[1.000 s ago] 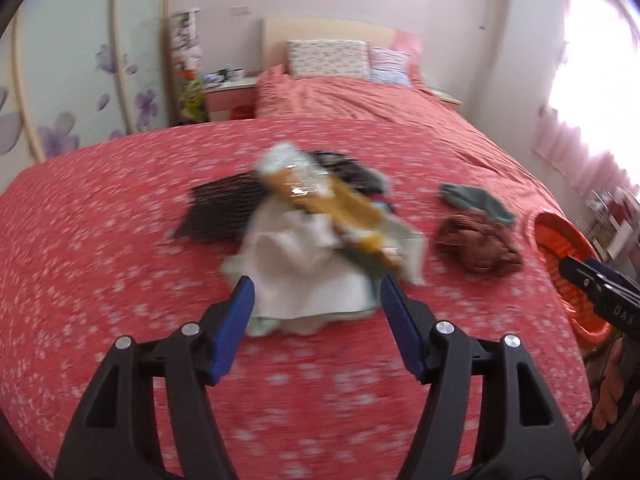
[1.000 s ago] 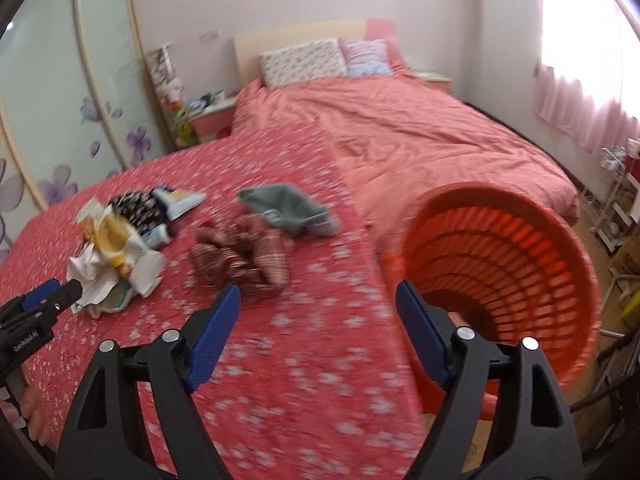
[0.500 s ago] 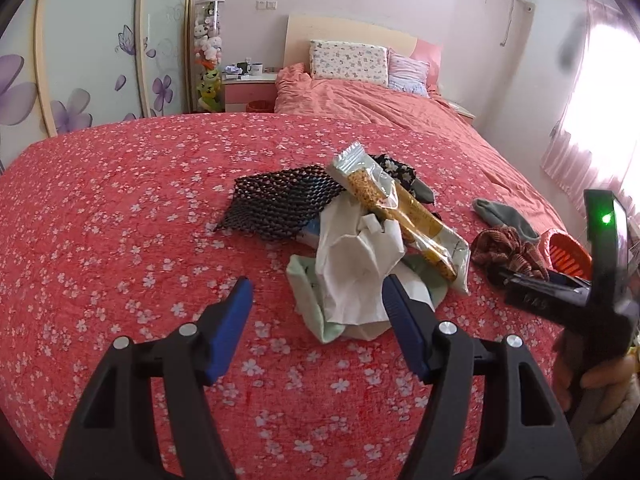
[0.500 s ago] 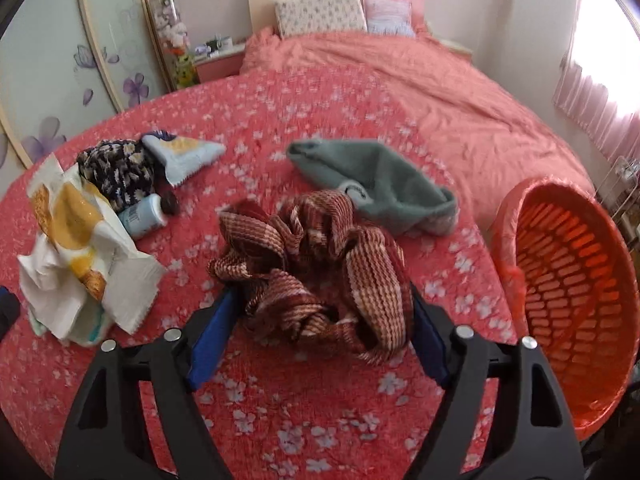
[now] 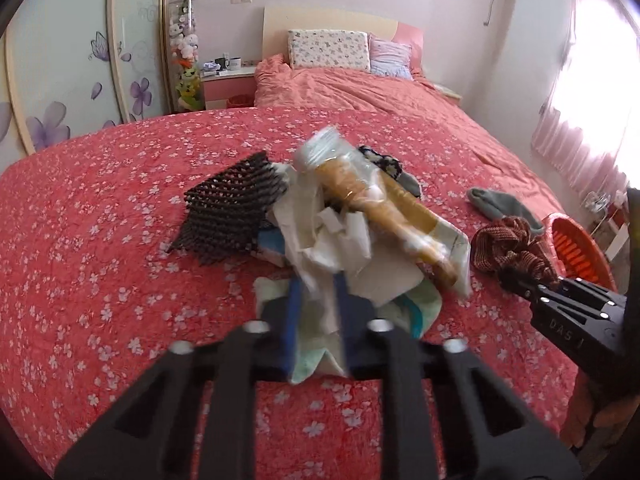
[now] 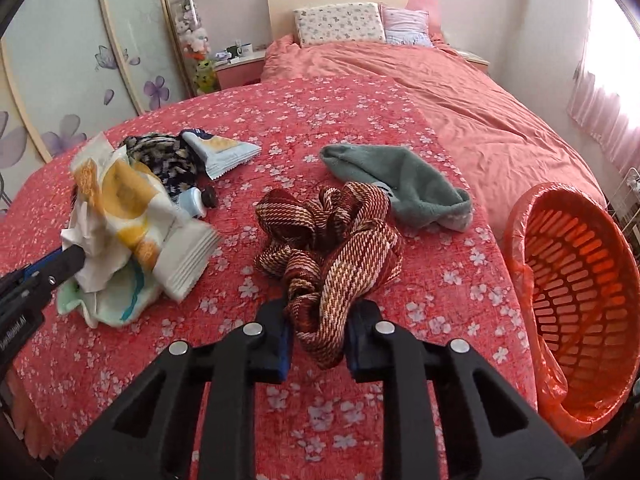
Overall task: Collect trash
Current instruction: 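Reach the right gripper to the plaid scarf and grasp it, then lift the plaid scarf with the right gripper while the left gripper grasps the white tissue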
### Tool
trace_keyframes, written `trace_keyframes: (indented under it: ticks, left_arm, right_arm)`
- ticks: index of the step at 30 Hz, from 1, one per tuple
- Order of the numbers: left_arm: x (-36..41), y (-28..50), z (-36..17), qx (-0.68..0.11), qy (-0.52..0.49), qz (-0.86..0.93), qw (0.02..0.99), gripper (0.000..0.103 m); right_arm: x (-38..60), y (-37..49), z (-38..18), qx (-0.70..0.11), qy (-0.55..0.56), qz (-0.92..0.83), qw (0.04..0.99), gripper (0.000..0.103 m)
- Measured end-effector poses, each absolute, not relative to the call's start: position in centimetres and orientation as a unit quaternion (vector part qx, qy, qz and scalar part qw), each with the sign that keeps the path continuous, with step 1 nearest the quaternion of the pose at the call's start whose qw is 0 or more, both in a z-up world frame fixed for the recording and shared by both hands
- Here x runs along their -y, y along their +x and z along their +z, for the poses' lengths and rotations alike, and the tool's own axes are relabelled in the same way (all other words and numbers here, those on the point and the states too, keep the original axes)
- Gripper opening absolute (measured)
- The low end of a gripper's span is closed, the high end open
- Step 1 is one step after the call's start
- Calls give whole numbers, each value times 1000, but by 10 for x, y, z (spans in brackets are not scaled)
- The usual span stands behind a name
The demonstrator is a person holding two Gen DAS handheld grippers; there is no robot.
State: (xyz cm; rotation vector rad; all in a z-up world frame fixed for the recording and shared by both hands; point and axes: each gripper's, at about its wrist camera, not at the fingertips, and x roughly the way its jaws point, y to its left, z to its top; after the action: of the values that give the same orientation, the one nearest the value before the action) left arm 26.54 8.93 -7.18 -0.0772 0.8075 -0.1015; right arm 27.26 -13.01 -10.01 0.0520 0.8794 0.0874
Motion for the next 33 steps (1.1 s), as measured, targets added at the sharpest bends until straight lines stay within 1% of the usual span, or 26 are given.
trace_keyframes:
  ticks: [5, 12, 13, 14, 16, 17, 18, 19, 20, 21, 22, 24, 26, 33]
  left_arm:
    - [-115, 248, -61, -377, -46, -35, 924, 6]
    - [-157, 227, -55, -376, -62, -10, 924, 6]
    - [-162, 225, -58, -380, -64, -7, 923, 7]
    - [-166, 224, -60, -384, -66, -4, 921, 9]
    - [-173, 224, -67, -393, -70, 4, 917, 13]
    - [-176, 224, -70, -397, -72, 9, 915, 21]
    - [-179, 224, -73, -402, -75, 12, 912, 31]
    - [-181, 225, -75, -405, -79, 15, 911, 36]
    - [-182, 224, -77, -406, -82, 17, 910, 47]
    - [-184, 224, -78, -405, -86, 18, 910, 52]
    - [-184, 225, -78, -405, -89, 17, 910, 54]
    - [-182, 226, -78, -405, -92, 15, 910, 64]
    - [-179, 227, -78, -404, -97, 12, 909, 68]
    - [-165, 245, -82, -412, -100, 14, 906, 71]
  right_arm:
    - [134, 267, -99, -422, 32, 44, 905, 20]
    - [135, 263, -99, -423, 36, 50, 904, 21]
    - [135, 263, -100, -426, 37, 55, 902, 22]
    - [136, 262, -100, -427, 38, 58, 901, 25]
    - [137, 261, -100, -426, 39, 60, 902, 34]
    - [137, 260, -100, -423, 37, 58, 903, 45]
    - [138, 259, -100, -421, 36, 56, 905, 54]
    - [139, 259, -99, -417, 36, 54, 906, 57]
    - [140, 260, -99, -415, 36, 53, 908, 61]
    - [140, 262, -98, -415, 36, 51, 908, 64]
    - [142, 262, -99, -415, 38, 50, 908, 65]
    - [141, 266, -100, -419, 40, 49, 906, 67]
    - [139, 271, -103, -424, 41, 44, 904, 68]
    - [137, 287, -107, -432, 46, 25, 901, 69]
